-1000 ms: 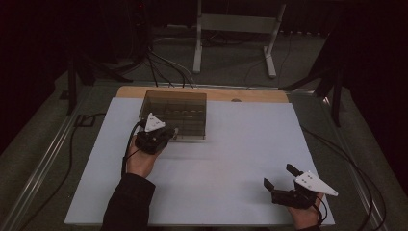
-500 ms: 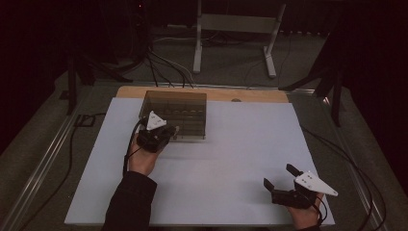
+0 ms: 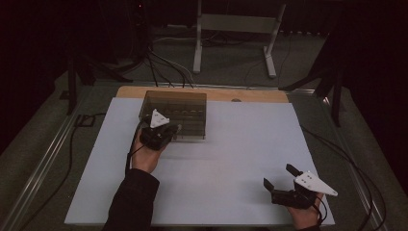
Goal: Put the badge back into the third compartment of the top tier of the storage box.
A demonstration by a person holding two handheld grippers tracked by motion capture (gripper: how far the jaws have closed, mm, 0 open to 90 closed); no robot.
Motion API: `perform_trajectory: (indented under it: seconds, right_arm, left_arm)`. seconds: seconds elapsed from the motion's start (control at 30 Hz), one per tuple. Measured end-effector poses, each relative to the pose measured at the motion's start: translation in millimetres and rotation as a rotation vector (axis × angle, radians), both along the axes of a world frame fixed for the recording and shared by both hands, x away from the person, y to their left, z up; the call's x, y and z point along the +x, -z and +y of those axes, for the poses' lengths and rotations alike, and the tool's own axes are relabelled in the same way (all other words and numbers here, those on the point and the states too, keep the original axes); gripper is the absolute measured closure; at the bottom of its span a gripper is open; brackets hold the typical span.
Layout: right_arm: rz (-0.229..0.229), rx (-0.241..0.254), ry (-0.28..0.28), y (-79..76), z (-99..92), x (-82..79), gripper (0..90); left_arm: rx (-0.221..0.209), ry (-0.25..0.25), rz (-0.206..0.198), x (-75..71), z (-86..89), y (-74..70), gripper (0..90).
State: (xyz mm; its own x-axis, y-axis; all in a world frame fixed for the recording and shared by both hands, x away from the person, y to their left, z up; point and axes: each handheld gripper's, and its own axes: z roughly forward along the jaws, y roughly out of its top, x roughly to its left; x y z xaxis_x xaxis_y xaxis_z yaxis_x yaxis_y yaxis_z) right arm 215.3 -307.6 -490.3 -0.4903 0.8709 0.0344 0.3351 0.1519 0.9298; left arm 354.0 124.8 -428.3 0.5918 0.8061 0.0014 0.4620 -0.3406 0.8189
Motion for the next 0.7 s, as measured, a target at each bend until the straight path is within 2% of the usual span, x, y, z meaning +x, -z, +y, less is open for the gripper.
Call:
perform_trajectory:
  seconds: [0.7]
  right_arm:
    - [0.004, -0.001, -0.001, 0.4, 0.6, 0.4, 0.0]
  left_arm:
    - [0.009, 0.007, 0.019, 9.4, -11.9, 3.8, 88.2]
